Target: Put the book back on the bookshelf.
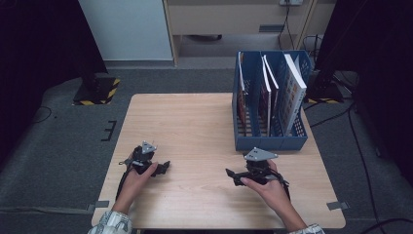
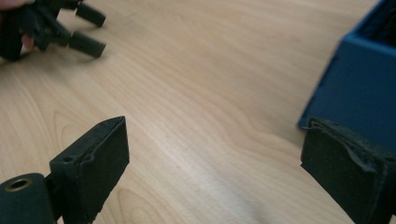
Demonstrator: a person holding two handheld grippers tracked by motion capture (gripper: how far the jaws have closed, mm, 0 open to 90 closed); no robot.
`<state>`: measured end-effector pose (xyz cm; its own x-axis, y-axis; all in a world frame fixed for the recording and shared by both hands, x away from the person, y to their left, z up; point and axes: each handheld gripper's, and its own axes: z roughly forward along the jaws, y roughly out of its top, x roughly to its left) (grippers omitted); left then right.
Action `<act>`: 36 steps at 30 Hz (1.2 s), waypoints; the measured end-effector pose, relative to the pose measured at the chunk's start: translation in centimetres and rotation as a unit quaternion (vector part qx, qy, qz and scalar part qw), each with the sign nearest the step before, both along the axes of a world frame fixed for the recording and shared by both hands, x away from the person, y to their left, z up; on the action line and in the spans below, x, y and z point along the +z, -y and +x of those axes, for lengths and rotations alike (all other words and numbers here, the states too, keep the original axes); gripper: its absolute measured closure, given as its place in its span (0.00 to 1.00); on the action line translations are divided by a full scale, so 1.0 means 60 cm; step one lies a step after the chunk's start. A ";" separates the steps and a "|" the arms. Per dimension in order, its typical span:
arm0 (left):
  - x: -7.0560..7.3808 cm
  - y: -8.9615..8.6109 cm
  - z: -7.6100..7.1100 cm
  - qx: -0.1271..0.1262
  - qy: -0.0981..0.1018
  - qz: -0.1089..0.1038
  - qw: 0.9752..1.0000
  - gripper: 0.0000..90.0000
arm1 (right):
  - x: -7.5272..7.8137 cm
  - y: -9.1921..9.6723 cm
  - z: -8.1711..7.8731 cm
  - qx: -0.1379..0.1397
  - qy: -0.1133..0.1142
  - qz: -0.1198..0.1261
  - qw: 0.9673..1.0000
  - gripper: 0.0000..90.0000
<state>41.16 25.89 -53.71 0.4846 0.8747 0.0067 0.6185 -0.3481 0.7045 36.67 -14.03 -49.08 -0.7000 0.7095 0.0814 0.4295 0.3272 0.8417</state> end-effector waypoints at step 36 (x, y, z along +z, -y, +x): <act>0.000 0.001 0.000 -0.002 0.000 -0.001 1.000 0.02 | -0.077 -0.074 0.038 0.005 -0.063 -0.071 0.995 0.10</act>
